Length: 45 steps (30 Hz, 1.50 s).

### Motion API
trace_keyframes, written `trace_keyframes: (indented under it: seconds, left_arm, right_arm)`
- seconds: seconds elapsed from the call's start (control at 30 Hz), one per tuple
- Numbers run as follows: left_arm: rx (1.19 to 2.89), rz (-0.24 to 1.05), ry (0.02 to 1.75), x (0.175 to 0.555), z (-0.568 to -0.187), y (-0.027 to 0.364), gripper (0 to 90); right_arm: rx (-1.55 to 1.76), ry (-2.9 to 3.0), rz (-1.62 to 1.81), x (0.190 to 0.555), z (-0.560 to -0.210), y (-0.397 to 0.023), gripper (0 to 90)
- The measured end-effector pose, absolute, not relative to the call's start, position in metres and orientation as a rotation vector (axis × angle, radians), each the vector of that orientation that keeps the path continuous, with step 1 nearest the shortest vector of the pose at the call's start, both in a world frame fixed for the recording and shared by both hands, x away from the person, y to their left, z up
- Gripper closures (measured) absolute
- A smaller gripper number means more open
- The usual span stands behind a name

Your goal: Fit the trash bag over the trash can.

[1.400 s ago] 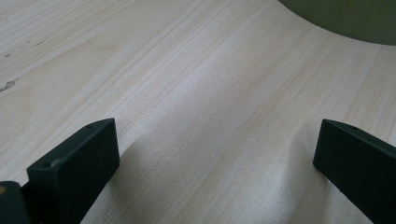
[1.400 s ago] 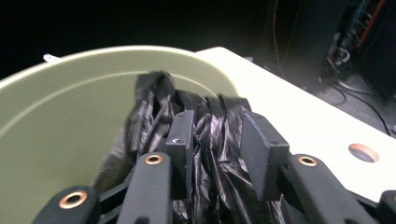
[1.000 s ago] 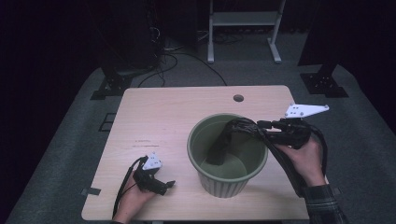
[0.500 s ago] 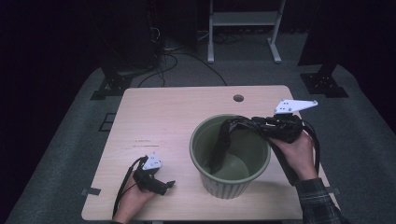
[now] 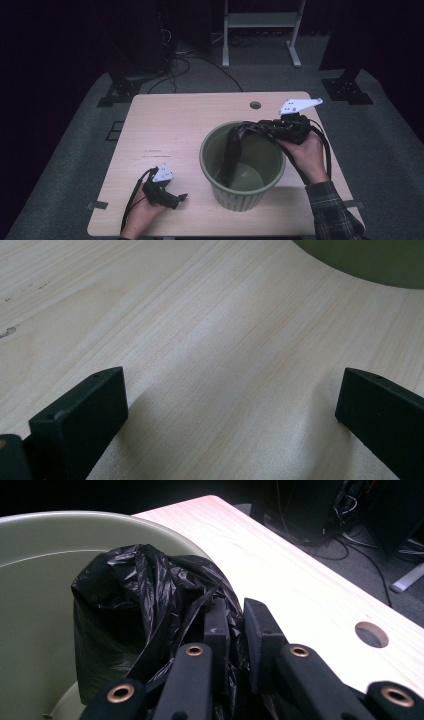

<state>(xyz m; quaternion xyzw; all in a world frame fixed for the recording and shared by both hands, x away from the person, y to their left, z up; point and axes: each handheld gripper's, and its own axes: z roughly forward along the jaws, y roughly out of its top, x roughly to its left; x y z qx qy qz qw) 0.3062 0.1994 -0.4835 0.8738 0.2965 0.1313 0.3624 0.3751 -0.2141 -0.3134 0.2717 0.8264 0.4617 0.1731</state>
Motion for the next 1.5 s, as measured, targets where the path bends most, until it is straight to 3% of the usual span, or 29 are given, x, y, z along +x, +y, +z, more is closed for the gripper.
trace_keyframes:
  seconds: [0.67,0.8,1.13,1.5]
  left_arm:
    - [2.247,0.338,0.762,0.306,-0.484,0.199,0.0]
    - [2.247,0.338,0.762,0.306,-0.484,0.199,0.0]
    - [2.249,0.338,0.764,0.306,-0.483,0.199,0.0]
    - [2.248,0.342,0.771,0.305,-0.483,0.199,0.0]
  right_arm:
    - [0.785,2.327,1.295,0.433,-0.312,-0.196,79.7]
    - [0.788,2.274,1.384,0.424,-0.303,-0.207,67.0]
    - [0.787,2.214,1.443,0.392,-0.284,-0.244,65.1]
    - [0.794,2.200,1.500,0.349,-0.300,-0.281,65.3]
